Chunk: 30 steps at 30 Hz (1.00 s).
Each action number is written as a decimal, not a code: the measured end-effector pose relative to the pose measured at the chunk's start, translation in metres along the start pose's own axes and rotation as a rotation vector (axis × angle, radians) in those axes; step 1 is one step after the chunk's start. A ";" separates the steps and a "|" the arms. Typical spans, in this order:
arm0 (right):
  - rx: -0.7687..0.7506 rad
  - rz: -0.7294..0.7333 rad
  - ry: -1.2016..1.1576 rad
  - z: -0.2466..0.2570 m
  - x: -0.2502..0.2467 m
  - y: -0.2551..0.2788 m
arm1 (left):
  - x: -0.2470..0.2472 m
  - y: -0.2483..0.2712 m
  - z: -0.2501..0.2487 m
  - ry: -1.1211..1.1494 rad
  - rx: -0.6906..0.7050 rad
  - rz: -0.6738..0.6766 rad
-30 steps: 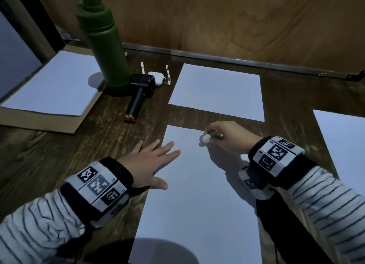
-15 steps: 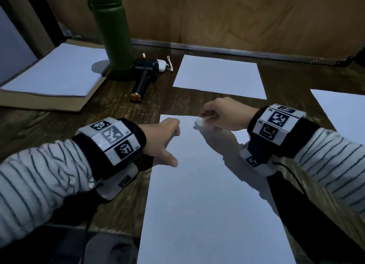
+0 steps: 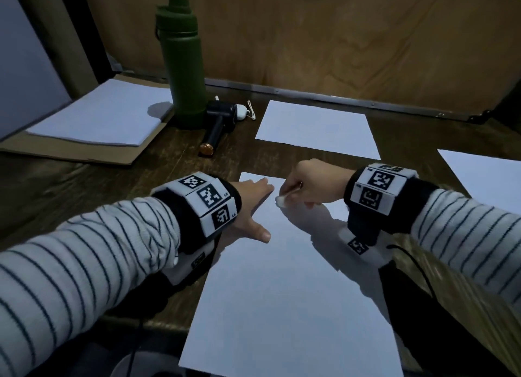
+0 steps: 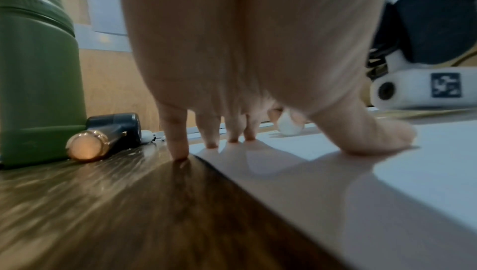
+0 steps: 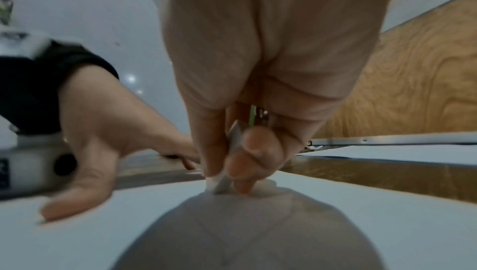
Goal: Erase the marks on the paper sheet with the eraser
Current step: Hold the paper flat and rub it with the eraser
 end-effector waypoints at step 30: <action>-0.050 -0.082 0.162 0.004 -0.005 -0.011 | 0.003 -0.010 0.001 -0.018 -0.015 0.137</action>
Point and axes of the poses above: each hand's wrist, its own y-axis away from the middle knuckle, its own x-axis out of the palm, z = x × y, the point moved 5 cm from there along -y, towards the middle knuckle, and after that the axes turned 15 degrees about -x, right-handed, at the moved point
